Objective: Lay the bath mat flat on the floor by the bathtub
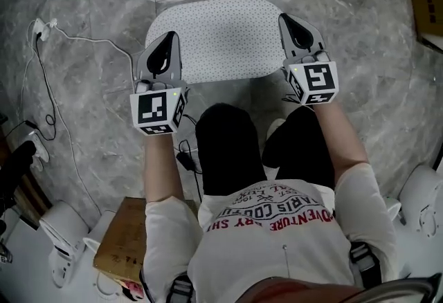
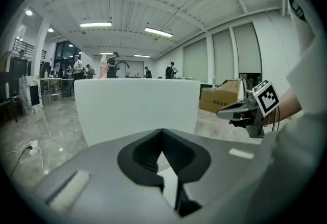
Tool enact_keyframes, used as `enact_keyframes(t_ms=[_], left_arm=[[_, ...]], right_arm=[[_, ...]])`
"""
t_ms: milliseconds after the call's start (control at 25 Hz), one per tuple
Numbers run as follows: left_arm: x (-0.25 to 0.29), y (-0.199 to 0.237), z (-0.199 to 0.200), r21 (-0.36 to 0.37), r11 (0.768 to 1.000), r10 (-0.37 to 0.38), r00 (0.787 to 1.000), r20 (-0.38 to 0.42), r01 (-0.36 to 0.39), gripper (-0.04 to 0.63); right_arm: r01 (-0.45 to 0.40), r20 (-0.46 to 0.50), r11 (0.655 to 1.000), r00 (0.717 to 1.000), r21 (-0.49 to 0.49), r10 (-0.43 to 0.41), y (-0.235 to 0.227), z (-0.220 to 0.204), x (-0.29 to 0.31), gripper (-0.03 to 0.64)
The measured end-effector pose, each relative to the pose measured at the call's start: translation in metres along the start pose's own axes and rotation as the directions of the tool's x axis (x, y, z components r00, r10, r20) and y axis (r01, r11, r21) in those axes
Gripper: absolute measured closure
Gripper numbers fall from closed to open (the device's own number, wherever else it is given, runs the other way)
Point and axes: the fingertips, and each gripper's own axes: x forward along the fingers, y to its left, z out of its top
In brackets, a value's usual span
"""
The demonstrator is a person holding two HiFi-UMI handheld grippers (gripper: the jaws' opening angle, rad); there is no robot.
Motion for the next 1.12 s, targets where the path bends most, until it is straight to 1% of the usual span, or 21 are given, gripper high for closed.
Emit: enact_keyframes(t_ms=[120, 240, 320, 440, 600, 680, 840, 960, 1120], left_arm=[[-0.032, -0.021, 0.061, -0.002, 1.0, -0.024, 1.0, 0.011, 0.024, 0.584], [-0.069, -0.033, 0.126, 0.004, 0.999, -0.039, 0.999, 0.026, 0.039, 0.584], [-0.095, -0.037, 0.171, -0.015, 0.999, -0.049, 0.998, 0.041, 0.05, 0.584], [-0.133, -0.042, 0.241, -0.036, 0.997, -0.063, 0.996, 0.067, 0.065, 0.584], [-0.18, -0.051, 0.327, -0.036, 0.996, -0.079, 0.992, 0.103, 0.083, 0.584], [-0.202, -0.055, 0.364, -0.022, 0.996, -0.078, 0.988, 0.131, 0.082, 0.584], [-0.239, -0.065, 0.425, 0.055, 0.996, -0.079, 0.982, 0.172, 0.07, 0.584], [-0.261, -0.064, 0.459, 0.066, 0.996, -0.074, 0.975, 0.207, 0.061, 0.584], [-0.294, -0.067, 0.484, 0.064, 0.996, -0.07, 0.97, 0.232, 0.057, 0.584]], right_arm=[[-0.015, 0.023, 1.0, 1.0, -0.016, 0.015, 0.006, 0.063, -0.036, 0.609], [-0.02, 0.047, 0.999, 0.999, -0.042, 0.022, 0.015, 0.134, -0.073, 0.609], [-0.022, 0.057, 0.999, 0.998, -0.049, 0.024, 0.022, 0.181, -0.098, 0.609], [-0.028, 0.075, 0.999, 0.997, -0.045, 0.032, 0.031, 0.251, -0.138, 0.609], [-0.029, 0.115, 0.999, 0.993, -0.028, 0.032, 0.041, 0.334, -0.188, 0.609], [-0.025, 0.135, 0.999, 0.991, -0.024, 0.027, 0.045, 0.37, -0.208, 0.609], [-0.037, 0.182, 0.999, 0.982, -0.033, 0.042, 0.056, 0.432, -0.24, 0.609], [-0.043, 0.222, 0.998, 0.974, -0.046, 0.053, 0.063, 0.467, -0.254, 0.609], [-0.058, 0.268, 0.995, 0.96, -0.081, 0.078, 0.078, 0.503, -0.282, 0.609]])
